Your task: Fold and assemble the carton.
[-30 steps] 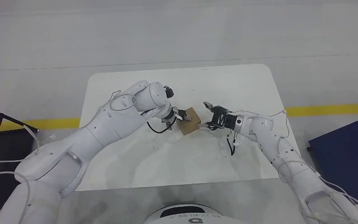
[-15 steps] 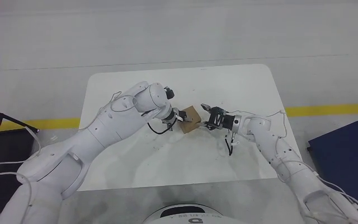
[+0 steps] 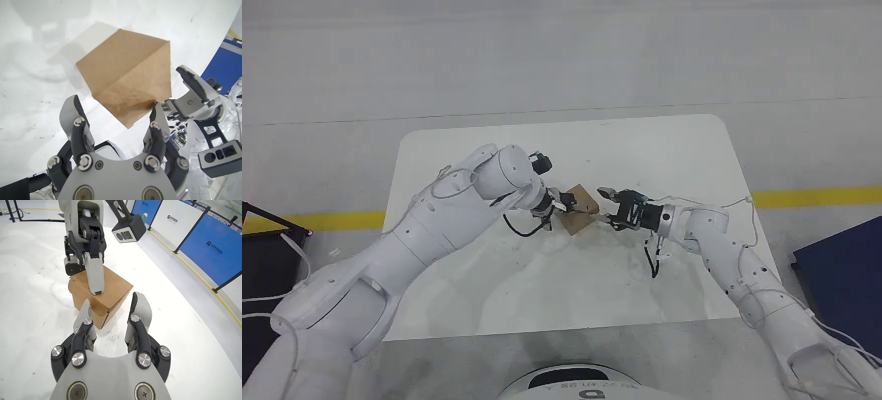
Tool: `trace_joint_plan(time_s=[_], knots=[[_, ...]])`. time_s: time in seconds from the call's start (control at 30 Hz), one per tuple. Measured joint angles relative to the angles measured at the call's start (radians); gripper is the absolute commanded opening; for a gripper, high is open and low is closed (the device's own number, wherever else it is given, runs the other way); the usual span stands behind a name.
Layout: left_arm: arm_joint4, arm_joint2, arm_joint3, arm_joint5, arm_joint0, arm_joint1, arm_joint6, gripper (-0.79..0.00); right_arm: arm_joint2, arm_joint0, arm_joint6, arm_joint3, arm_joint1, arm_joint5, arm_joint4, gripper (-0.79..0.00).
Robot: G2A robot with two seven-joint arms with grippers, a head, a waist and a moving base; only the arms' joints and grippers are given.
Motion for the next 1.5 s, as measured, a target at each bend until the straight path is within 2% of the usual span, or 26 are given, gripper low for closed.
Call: trace_joint_plan(time_s=[0.23, 0.47, 0.67, 0.9, 1.03, 1.17, 1.37, 1.43, 1.5], knots=[[-0.022, -0.092, -0.037, -0.020, 0.052, 0.035, 0.033, -0.083, 0.008, -0.003, 0.020, -0.039, 0.004, 0.001, -0.018, -0.323], [-0.048, -0.231, -0.098, -0.018, 0.153, 0.091, 0.077, -0.089, 0.013, -0.003, 0.053, -0.086, 0.007, 0.004, -0.036, -0.314], [-0.042, -0.278, -0.138, -0.019, 0.209, 0.116, 0.058, -0.083, 0.011, 0.007, 0.064, -0.092, 0.003, 0.010, -0.021, -0.314], [-0.056, -0.297, -0.123, -0.026, 0.224, 0.118, 0.071, -0.092, 0.001, 0.021, 0.055, -0.087, -0.001, -0.004, -0.020, -0.317], [-0.093, -0.346, -0.104, 0.029, 0.241, 0.123, 0.127, -0.009, 0.001, 0.018, 0.052, -0.107, 0.005, -0.033, -0.055, -0.351], [-0.133, -0.391, -0.093, 0.076, 0.250, 0.124, 0.193, 0.000, 0.003, 0.010, 0.066, -0.140, 0.012, -0.057, -0.095, -0.357], [-0.135, -0.358, -0.069, 0.075, 0.215, 0.112, 0.165, 0.000, 0.005, 0.004, 0.132, -0.193, 0.020, -0.056, -0.155, -0.357], [-0.142, -0.340, -0.052, 0.065, 0.201, 0.104, 0.153, 0.000, 0.006, 0.003, 0.157, -0.209, 0.022, -0.051, -0.178, -0.332], [-0.151, -0.317, -0.028, 0.055, 0.187, 0.093, 0.146, 0.000, 0.006, 0.003, 0.186, -0.225, 0.024, -0.046, -0.202, -0.268]])
